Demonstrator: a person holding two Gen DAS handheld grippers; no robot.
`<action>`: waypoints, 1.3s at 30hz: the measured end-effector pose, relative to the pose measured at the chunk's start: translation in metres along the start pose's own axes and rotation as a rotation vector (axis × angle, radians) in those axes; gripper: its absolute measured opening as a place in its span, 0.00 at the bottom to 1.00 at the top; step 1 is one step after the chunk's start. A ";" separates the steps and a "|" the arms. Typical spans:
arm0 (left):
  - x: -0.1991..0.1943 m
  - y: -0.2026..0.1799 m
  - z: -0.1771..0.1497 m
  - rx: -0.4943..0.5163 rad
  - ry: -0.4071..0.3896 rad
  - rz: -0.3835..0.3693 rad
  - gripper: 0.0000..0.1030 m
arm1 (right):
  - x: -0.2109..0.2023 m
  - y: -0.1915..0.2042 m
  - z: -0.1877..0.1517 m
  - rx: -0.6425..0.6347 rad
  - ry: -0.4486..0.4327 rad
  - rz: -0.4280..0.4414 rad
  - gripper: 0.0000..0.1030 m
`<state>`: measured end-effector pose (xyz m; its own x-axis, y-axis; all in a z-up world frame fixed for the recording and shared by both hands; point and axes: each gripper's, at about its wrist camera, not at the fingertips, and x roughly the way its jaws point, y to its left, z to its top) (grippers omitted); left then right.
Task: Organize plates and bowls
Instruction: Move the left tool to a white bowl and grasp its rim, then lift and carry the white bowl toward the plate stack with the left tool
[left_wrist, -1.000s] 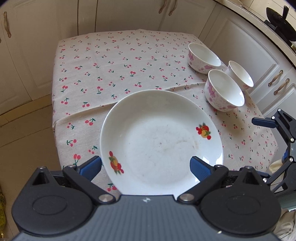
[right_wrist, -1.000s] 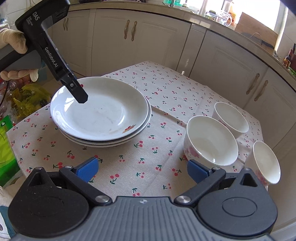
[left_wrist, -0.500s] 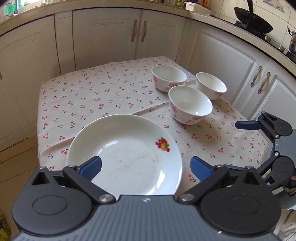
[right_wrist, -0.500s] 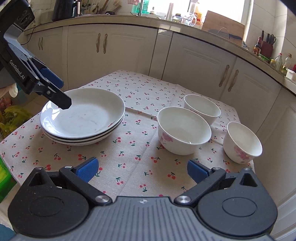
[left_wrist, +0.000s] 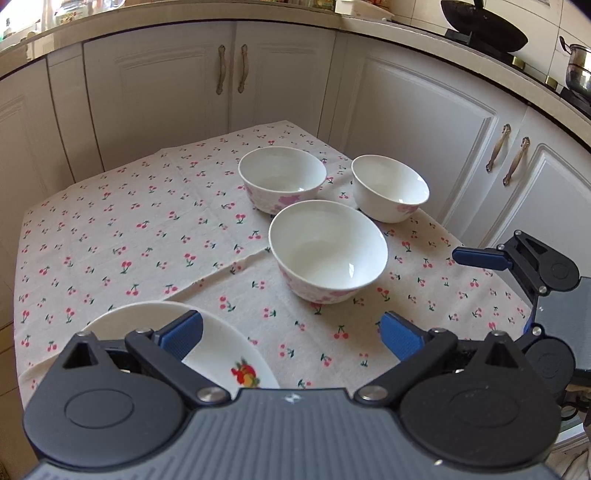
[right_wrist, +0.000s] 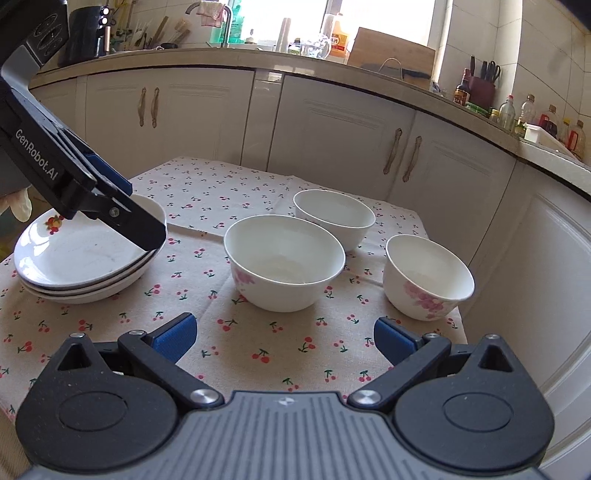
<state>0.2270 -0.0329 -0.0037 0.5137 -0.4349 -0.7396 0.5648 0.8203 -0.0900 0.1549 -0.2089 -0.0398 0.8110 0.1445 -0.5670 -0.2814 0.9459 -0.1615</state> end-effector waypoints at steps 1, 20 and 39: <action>0.006 -0.002 0.005 0.009 0.002 0.000 0.98 | 0.004 -0.002 0.001 0.002 0.002 0.004 1.00; 0.087 0.000 0.044 0.101 0.075 -0.017 0.98 | 0.065 -0.014 0.008 0.018 0.037 0.057 1.00; 0.105 0.006 0.051 0.082 0.080 -0.093 0.68 | 0.071 -0.012 0.016 -0.019 -0.006 0.089 0.85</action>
<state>0.3172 -0.0930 -0.0475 0.4054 -0.4740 -0.7816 0.6599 0.7435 -0.1087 0.2241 -0.2050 -0.0651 0.7854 0.2300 -0.5747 -0.3623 0.9236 -0.1254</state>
